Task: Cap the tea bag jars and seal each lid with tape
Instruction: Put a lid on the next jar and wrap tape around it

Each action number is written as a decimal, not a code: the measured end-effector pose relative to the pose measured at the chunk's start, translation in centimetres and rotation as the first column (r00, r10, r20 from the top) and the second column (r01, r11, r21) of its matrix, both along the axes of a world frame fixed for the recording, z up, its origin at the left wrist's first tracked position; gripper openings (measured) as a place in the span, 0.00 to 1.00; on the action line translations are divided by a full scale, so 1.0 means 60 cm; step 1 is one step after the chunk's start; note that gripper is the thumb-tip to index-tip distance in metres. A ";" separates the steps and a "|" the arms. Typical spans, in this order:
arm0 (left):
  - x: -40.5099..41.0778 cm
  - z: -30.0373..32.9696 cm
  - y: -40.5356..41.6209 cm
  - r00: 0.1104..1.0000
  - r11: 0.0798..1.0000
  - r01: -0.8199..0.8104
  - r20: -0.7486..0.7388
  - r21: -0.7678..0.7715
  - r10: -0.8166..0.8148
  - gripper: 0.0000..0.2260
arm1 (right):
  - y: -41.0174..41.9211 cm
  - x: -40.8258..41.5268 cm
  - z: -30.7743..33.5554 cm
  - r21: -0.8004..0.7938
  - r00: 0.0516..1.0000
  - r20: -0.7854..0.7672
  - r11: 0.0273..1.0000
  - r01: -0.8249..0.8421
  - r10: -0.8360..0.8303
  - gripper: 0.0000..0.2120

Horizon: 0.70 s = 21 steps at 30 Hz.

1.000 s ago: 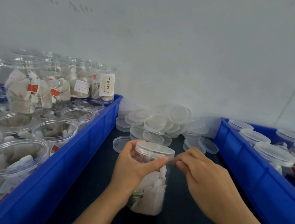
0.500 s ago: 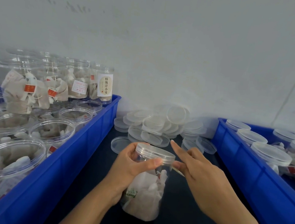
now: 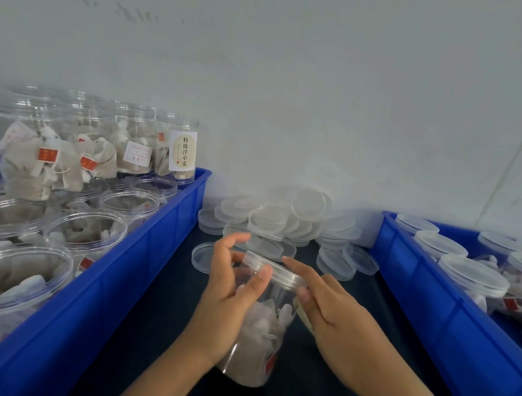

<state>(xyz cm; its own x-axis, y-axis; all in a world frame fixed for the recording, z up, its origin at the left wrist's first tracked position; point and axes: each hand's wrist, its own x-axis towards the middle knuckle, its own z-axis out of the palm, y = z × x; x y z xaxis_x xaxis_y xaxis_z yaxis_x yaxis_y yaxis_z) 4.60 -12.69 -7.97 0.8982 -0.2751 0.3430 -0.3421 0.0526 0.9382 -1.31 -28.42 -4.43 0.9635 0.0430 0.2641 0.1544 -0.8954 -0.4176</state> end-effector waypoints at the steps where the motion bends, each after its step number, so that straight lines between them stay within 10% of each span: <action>1: -0.007 0.001 -0.005 0.996 0.996 -0.067 0.062 0.052 0.064 0.22 | 0.005 0.000 -0.003 -0.019 1.000 0.029 1.000 0.013 -0.012 0.19; 9: -0.025 0.002 -0.029 0.939 0.881 -0.343 0.085 0.326 0.334 0.51 | 0.027 -0.003 -0.013 -0.100 0.990 0.134 0.993 0.066 -0.052 0.24; 21: 0.005 -0.008 -0.014 0.938 0.935 -0.343 -0.027 0.084 0.347 0.37 | 0.006 0.013 -0.023 0.432 0.970 -0.144 0.870 0.238 -0.194 0.24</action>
